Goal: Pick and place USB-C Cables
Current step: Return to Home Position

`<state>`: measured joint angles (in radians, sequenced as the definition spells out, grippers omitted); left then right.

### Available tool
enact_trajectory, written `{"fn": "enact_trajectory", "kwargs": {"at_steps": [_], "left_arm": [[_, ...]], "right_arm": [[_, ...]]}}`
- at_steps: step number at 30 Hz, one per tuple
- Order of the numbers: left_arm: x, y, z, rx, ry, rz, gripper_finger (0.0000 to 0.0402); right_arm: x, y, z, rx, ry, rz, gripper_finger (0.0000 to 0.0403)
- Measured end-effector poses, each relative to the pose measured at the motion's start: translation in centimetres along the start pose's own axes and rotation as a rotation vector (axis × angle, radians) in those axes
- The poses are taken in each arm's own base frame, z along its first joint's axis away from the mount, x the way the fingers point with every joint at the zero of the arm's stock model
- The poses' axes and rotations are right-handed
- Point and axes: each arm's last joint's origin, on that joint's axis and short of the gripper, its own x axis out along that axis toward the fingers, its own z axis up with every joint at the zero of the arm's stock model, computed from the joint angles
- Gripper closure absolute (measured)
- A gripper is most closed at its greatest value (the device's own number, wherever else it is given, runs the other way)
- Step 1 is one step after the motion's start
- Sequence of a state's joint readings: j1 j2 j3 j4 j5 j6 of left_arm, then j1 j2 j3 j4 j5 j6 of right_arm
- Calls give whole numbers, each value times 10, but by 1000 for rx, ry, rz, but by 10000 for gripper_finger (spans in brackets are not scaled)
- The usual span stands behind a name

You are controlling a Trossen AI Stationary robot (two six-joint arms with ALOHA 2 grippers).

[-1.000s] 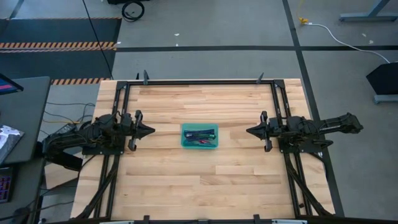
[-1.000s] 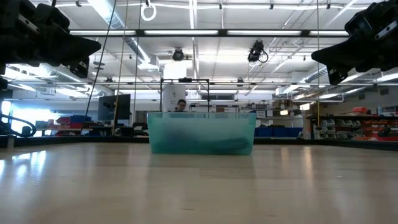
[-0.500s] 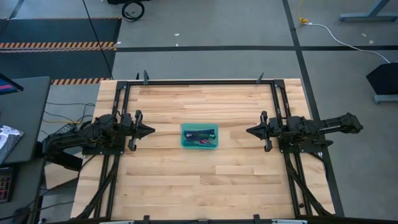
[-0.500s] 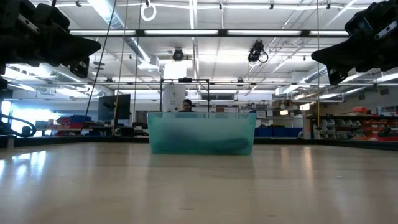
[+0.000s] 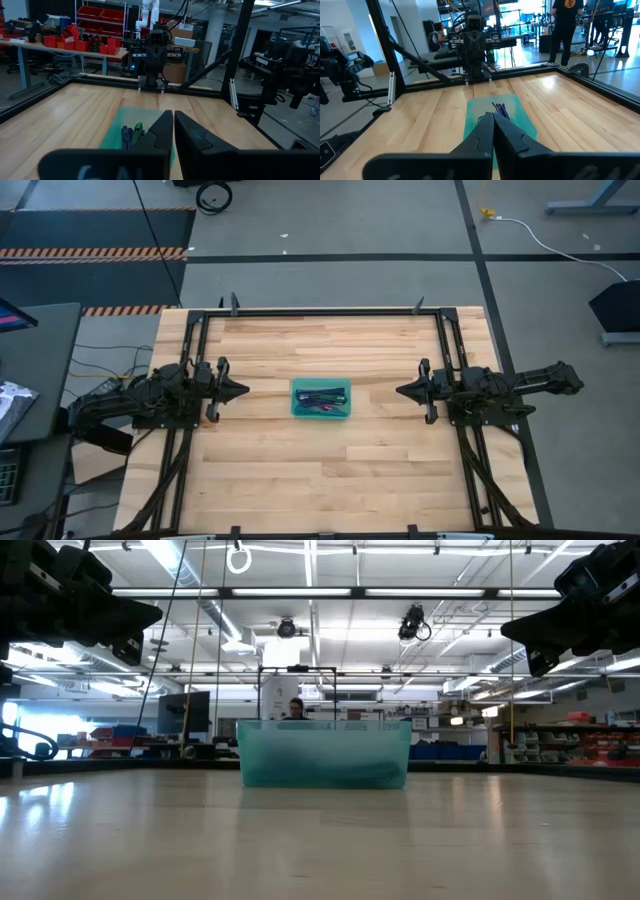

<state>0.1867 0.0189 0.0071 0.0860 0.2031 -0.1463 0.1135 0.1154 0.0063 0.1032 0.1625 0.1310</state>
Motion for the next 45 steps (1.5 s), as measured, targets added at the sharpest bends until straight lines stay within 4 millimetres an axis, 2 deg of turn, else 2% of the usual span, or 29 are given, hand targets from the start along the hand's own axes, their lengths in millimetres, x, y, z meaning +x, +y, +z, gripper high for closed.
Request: {"fn": "enact_trajectory", "kwargs": {"at_steps": [45], "left_arm": [[0,0,0,0,0,0,377]], "right_arm": [[0,0,0,0,0,0,392]]}}
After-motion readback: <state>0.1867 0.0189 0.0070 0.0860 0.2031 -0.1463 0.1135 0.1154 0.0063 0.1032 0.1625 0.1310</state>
